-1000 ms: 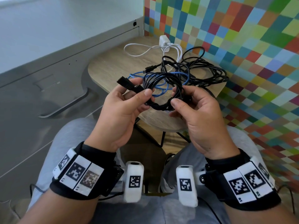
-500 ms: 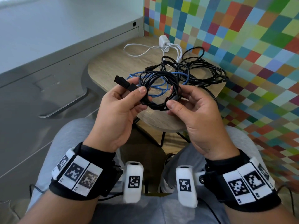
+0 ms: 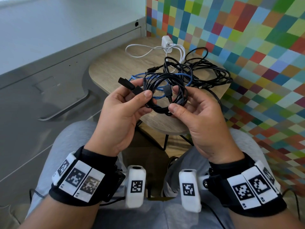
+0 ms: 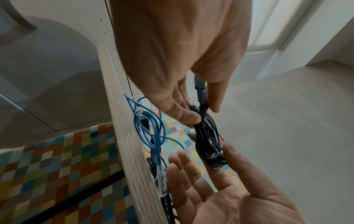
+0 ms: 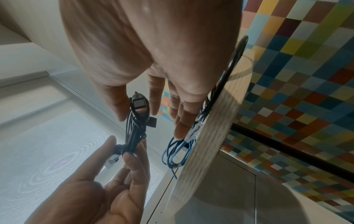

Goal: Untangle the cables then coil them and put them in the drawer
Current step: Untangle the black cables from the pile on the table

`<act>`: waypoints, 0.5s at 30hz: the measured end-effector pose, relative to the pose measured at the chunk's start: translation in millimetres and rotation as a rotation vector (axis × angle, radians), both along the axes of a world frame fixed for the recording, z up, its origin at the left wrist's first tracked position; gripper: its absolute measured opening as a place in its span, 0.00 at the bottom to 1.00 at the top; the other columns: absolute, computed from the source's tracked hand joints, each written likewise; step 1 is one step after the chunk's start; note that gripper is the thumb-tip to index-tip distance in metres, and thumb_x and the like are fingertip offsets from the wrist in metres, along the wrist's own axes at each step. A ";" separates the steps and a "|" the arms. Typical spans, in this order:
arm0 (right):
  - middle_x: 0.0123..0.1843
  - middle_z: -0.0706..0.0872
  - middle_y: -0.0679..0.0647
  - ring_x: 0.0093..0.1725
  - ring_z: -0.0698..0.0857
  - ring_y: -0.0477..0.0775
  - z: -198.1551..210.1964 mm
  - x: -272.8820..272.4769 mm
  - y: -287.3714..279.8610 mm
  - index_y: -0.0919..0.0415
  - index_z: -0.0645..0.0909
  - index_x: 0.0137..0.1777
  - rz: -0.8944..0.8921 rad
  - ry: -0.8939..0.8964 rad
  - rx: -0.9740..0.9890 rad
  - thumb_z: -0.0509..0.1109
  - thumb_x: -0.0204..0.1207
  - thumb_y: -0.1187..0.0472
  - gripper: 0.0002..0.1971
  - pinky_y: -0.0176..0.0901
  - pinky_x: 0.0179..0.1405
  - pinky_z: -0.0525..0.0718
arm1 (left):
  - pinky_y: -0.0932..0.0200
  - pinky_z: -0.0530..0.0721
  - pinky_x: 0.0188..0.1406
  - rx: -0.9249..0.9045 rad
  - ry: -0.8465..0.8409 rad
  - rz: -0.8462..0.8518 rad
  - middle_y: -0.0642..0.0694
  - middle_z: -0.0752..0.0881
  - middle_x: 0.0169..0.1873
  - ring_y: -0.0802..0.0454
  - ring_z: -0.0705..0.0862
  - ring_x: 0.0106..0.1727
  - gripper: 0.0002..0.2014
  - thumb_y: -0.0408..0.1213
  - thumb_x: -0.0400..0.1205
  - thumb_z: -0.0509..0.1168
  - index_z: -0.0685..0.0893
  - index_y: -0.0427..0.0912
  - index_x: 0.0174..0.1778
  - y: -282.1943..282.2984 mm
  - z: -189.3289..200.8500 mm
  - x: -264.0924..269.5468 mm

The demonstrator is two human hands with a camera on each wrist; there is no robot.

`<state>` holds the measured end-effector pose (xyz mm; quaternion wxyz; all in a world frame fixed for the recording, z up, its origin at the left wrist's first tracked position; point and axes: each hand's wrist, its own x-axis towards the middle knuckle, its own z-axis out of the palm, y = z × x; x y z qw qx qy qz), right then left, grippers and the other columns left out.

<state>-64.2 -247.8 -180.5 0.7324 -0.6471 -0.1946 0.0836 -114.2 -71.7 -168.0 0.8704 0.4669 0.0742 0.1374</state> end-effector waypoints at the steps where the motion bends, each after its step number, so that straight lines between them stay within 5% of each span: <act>1: 0.57 0.93 0.48 0.57 0.91 0.48 -0.1 0.0 -0.1 0.49 0.87 0.61 0.002 0.001 0.003 0.79 0.78 0.67 0.16 0.45 0.56 0.88 | 0.63 0.88 0.39 0.002 0.003 0.001 0.37 0.91 0.51 0.47 0.90 0.44 0.24 0.32 0.75 0.75 0.81 0.34 0.67 -0.1 -0.4 0.4; 5: 0.56 0.93 0.47 0.56 0.92 0.49 0.0 -0.1 -0.4 0.56 0.86 0.64 -0.011 0.018 0.026 0.78 0.79 0.70 0.16 0.45 0.53 0.90 | 0.63 0.88 0.39 0.004 0.003 0.018 0.36 0.91 0.51 0.47 0.91 0.44 0.27 0.31 0.76 0.76 0.79 0.31 0.71 0.3 -1.0 0.5; 9: 0.58 0.92 0.46 0.59 0.91 0.53 -3.0 2.3 -0.7 0.51 0.87 0.63 -0.056 0.027 0.032 0.80 0.75 0.65 0.18 0.49 0.56 0.90 | 0.64 0.88 0.38 0.029 0.022 0.062 0.36 0.90 0.50 0.49 0.90 0.42 0.26 0.30 0.76 0.76 0.79 0.30 0.71 1.7 -0.5 2.0; 15: 0.65 0.88 0.57 0.64 0.90 0.56 -4.7 2.3 -1.6 0.57 0.86 0.67 -0.080 0.084 0.069 0.80 0.76 0.67 0.19 0.54 0.58 0.91 | 0.64 0.86 0.38 0.034 0.076 0.201 0.35 0.87 0.51 0.47 0.88 0.43 0.21 0.30 0.78 0.75 0.81 0.33 0.67 28.0 3.2 17.4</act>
